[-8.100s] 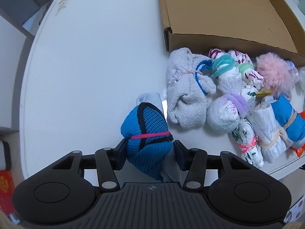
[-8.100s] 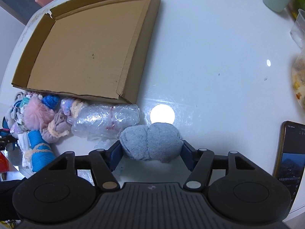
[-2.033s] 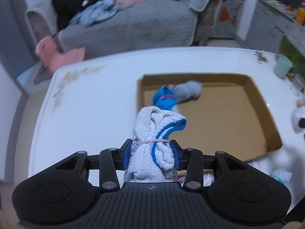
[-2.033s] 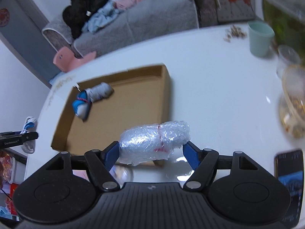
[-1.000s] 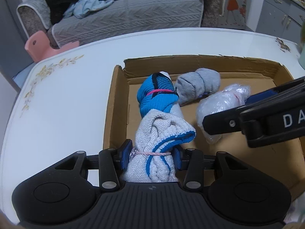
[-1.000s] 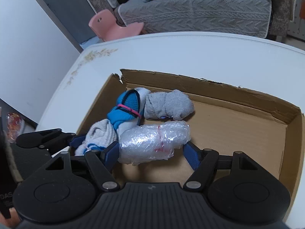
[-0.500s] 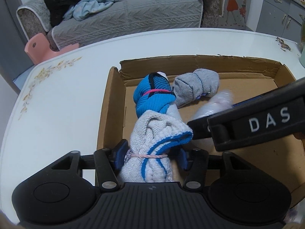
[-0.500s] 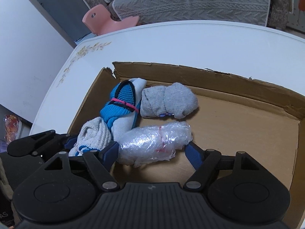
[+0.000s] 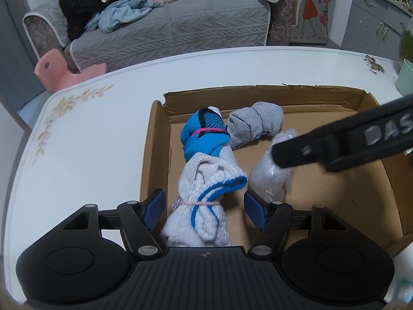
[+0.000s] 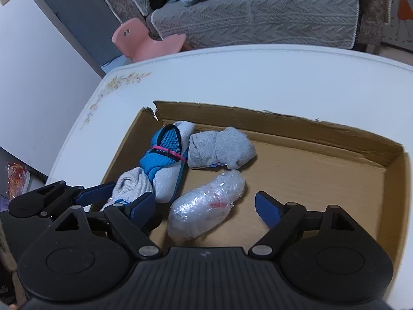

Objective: Organize objects
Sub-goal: 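Lower both held bundles into the box and open both grippers, then grasp the purple-banded bubble bundle with left gripper while right grasps teal-banded bubble bundle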

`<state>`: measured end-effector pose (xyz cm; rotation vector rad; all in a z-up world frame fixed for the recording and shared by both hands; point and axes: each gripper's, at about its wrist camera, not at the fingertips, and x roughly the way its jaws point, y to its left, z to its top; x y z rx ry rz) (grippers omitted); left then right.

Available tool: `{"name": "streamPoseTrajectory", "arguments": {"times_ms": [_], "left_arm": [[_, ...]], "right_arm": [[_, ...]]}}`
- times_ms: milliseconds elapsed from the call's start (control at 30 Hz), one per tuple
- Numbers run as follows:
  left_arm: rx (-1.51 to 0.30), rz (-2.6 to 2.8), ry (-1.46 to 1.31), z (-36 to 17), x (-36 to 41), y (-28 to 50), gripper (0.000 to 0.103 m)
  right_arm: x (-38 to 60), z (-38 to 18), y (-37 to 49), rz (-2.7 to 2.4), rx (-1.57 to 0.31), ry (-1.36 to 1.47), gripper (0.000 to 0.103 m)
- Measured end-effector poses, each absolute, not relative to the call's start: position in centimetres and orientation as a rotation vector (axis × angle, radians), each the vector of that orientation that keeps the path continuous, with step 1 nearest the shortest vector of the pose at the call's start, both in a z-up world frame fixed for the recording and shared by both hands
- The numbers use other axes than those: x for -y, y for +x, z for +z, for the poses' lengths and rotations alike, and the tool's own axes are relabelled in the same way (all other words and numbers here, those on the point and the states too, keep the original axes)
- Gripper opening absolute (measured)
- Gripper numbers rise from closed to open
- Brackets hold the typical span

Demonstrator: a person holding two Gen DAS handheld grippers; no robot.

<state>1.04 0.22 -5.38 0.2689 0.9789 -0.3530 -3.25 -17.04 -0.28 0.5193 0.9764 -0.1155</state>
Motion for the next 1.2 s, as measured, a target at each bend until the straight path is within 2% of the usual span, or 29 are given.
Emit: {"name": "streamPoseTrajectory", "arguments": {"times_ms": [600, 900, 1200], "left_arm": [[-0.999, -0.413, 0.298, -0.5, -1.6, -4.0, 0.080], [-1.056, -0.423, 0.305, -1.0, -4.4, -8.6, 0.082], [-1.112, -0.426, 0.333, -3.4, -6.2, -11.7, 0.084]], "right_arm": [[15.7, 3.4, -7.4, -0.151, -0.924, 0.512, 0.088], [13.4, 4.2, -12.7, -0.182, -0.920, 0.472, 0.092], [13.9, 1.4, -20.0, -0.323, -0.991, 0.588, 0.094]]}}
